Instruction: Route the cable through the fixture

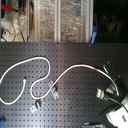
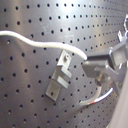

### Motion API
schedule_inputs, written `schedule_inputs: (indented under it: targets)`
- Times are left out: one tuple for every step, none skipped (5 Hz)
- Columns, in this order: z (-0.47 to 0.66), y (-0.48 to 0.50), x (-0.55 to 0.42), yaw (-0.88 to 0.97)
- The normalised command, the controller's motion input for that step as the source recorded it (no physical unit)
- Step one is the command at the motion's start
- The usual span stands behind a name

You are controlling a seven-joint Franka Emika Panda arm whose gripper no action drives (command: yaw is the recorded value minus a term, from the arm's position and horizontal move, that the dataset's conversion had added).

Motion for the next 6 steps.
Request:
schedule_inputs:
  targets:
    - [0.02,0.037,0.000,0.00]
    - [0.00,-0.018,-0.048,0.00]
    - [0.17,-0.030,-0.129,0.10]
    - [0.27,-0.086,-0.153,0.03]
    - [0.26,-0.070,-0.126,0.00]
    - [0.23,-0.085,-0.137,0.00]
